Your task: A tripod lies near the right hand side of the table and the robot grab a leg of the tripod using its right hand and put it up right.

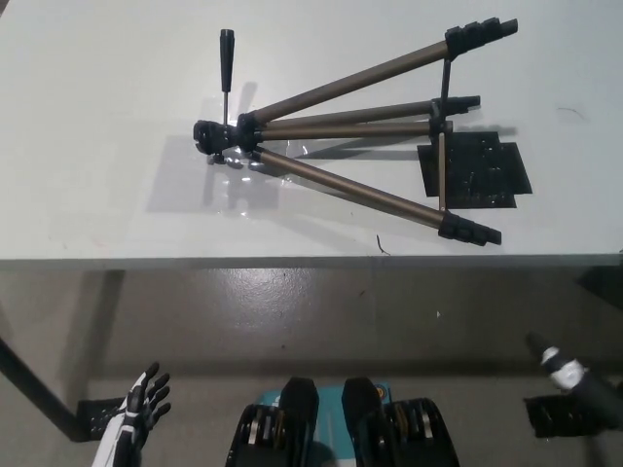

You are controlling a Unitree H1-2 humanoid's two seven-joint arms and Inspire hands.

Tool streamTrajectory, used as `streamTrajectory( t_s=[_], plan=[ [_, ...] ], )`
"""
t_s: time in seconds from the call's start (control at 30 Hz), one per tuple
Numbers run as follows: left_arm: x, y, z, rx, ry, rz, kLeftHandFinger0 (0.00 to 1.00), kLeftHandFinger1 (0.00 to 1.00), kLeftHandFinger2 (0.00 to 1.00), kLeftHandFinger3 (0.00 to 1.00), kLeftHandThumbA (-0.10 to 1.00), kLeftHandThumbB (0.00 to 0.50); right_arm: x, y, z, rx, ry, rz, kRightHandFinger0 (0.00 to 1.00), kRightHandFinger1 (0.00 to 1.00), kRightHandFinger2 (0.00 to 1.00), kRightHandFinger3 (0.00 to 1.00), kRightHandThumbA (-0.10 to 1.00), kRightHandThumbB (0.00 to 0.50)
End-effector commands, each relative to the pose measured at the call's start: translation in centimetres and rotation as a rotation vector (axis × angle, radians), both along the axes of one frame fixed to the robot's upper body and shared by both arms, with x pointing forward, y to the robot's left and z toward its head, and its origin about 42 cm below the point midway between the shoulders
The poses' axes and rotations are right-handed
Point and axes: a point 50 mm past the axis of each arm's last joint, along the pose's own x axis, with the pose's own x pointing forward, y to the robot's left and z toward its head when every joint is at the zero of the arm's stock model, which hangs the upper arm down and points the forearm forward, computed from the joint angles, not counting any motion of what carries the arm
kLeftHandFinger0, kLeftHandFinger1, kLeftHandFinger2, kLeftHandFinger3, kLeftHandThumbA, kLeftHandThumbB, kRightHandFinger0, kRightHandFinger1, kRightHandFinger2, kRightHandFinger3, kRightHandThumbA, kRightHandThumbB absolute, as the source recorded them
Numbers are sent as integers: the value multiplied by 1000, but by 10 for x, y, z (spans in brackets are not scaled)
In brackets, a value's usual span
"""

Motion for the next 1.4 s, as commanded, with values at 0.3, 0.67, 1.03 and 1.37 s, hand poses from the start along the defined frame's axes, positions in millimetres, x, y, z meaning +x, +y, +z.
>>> streamTrajectory(
  t_s=[0.3, 0.67, 1.03, 1.37],
  plan=[
    [-4, 1, 15, -19, -108, -32, 1000, 1000, 1000, 1000, 1000, 222, 68, -7, 211, -435, -287, -192, 1000, 1000, 1000, 1000, 725, 417],
    [1, -3, 10, -6, -93, -38, 1000, 1000, 1000, 1000, 1000, 201, 181, 53, 308, -828, -140, -97, 1000, 1000, 1000, 1000, 688, 500],
    [9, 0, 18, -8, -106, -25, 1000, 1000, 1000, 1000, 1000, 229, 281, 137, 329, -1226, 183, 50, 1000, 1000, 1000, 1000, 621, 500],
    [10, 1, 22, 3, -121, -25, 1000, 1000, 1000, 1000, 1000, 223, 320, 147, 308, -1479, 419, 21, 1000, 1000, 1000, 1000, 669, 500]
  ],
)
